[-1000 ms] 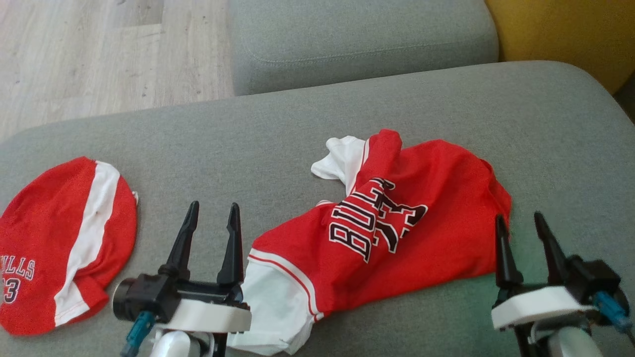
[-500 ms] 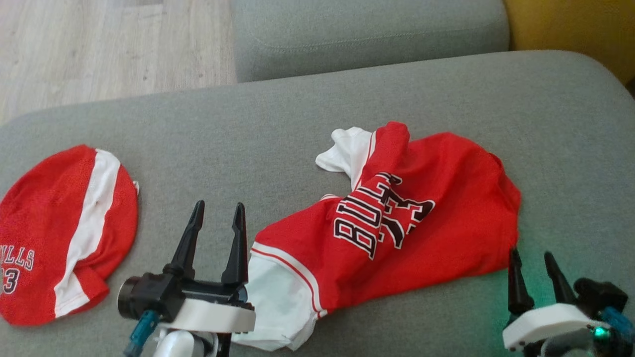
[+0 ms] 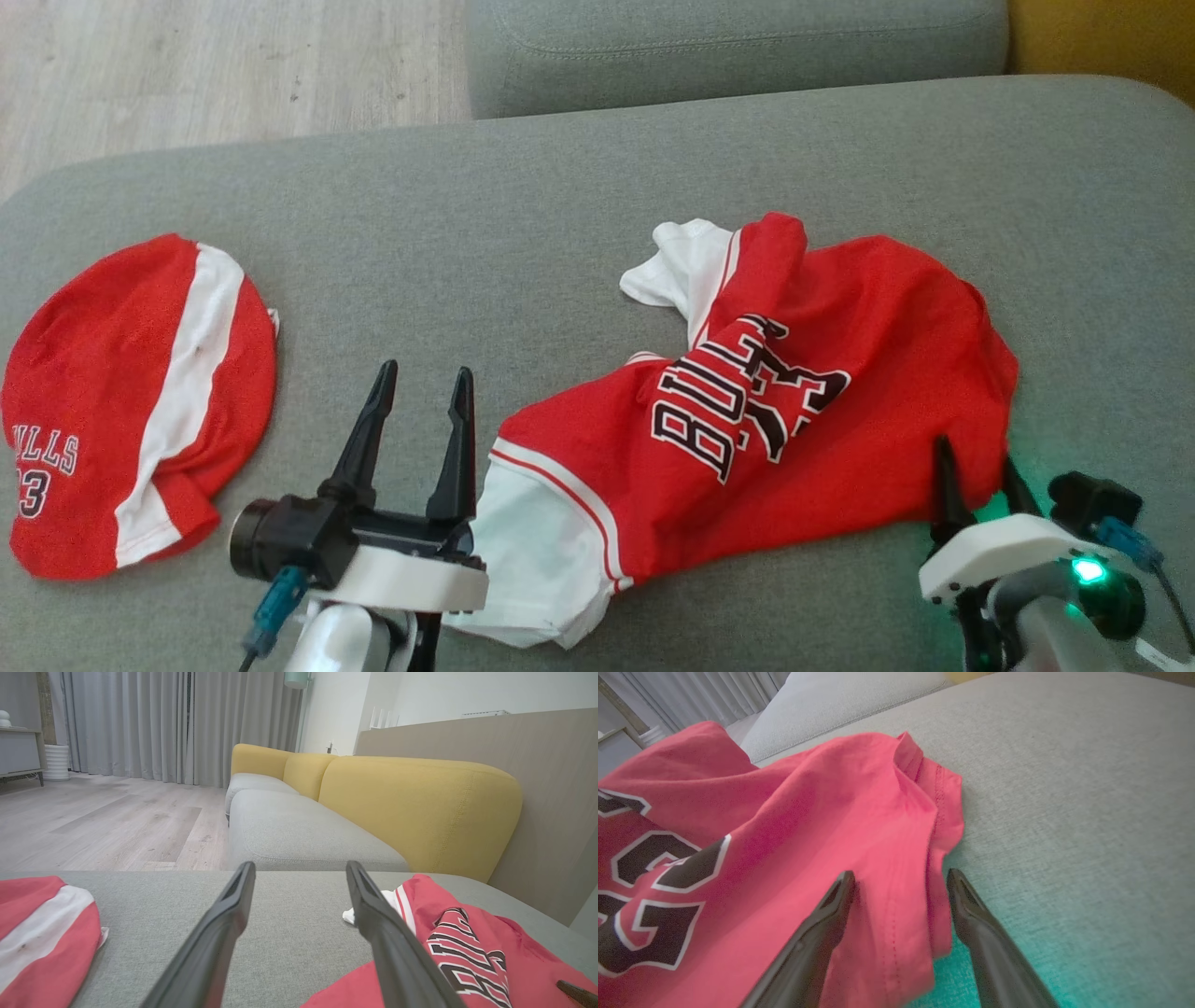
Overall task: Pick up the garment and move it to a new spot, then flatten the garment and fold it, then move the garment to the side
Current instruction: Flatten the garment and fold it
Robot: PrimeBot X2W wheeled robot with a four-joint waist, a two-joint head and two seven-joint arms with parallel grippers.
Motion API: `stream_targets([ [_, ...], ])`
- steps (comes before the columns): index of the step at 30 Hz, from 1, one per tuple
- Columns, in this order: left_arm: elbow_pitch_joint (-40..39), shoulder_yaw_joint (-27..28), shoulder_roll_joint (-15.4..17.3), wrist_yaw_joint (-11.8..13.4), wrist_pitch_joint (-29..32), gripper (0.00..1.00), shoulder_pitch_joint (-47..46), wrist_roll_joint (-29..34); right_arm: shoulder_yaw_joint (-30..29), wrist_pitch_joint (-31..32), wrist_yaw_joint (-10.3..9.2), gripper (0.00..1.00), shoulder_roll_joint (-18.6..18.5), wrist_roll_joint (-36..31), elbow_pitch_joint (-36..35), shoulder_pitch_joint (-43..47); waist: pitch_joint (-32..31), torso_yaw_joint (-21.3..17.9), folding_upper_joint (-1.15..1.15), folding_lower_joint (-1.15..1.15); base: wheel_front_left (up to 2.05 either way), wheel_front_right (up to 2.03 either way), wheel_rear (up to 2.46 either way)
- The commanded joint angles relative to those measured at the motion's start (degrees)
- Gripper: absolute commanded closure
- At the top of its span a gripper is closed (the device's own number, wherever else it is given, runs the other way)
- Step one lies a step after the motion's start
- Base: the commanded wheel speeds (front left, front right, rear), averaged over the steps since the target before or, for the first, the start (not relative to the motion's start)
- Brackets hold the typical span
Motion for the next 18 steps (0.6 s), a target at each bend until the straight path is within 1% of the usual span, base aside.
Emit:
stream_targets([
  [1,-1.6,1.7,-0.1,-0.1,-0.4,0.00,-2.4,0.5,1.8,-1.0,0.42,1.00,-0.3,0.3,-0.3,-2.3,0.0,0.1,0.00,-0.01,0.00,0.00,0.00],
  [3,-1.5,1.9,-0.1,-0.2,-0.4,0.00,-2.3,0.6,1.9,-1.3,0.42,1.00,-0.3,0.3,1.3,-3.6,-0.1,0.0,0.00,-0.01,0.00,0.00,0.00],
  [6,-1.3,2.2,-0.1,-0.1,-0.4,0.00,-2.3,0.5,1.0,-1.8,0.42,1.00,-0.3,-0.4,1.8,-5.0,-0.5,-0.3,0.00,-0.01,0.00,0.00,0.00],
  [8,-1.4,2.3,-0.1,0.1,-0.4,0.00,-2.2,0.4,-0.8,-2.1,0.42,1.00,-0.3,-3.4,0.6,-5.4,-1.0,-0.6,0.00,-0.01,0.00,0.00,0.00],
  [10,-1.5,2.3,-0.1,0.3,-0.4,0.00,-2.0,0.2,-3.5,-2.2,0.42,1.00,-0.3,-7.0,-1.8,-5.4,-1.5,-0.9,0.00,-0.01,0.00,0.00,0.00],
  [13,-1.6,2.3,-0.1,0.5,-0.4,0.00,-1.7,-0.1,-7.8,-2.2,0.42,1.00,-0.3,-14.0,-7.3,-4.8,-2.2,-1.4,0.00,-0.01,0.00,0.00,0.00],
  [16,-1.8,2.2,-0.1,0.7,-0.4,0.00,-1.3,-0.4,-12.5,0.0,0.42,1.00,-0.5,-20.1,-13.4,-3.9,-3.0,-1.6,0.00,-0.01,0.00,0.00,0.00],
  [17,-1.9,2.1,-0.1,0.8,-0.4,0.00,-1.2,-0.5,-14.2,1.2,0.42,1.00,-0.5,-21.9,-15.5,-3.6,-3.2,-1.5,0.00,-0.01,0.00,0.00,0.00],
  [18,-1.9,2.1,-0.1,0.8,-0.4,0.00,-1.2,-0.5,-14.2,1.2,0.42,1.00,-0.5,-21.9,-15.5,-3.6,-3.2,-1.5,0.00,-0.01,0.00,0.00,0.00],
])
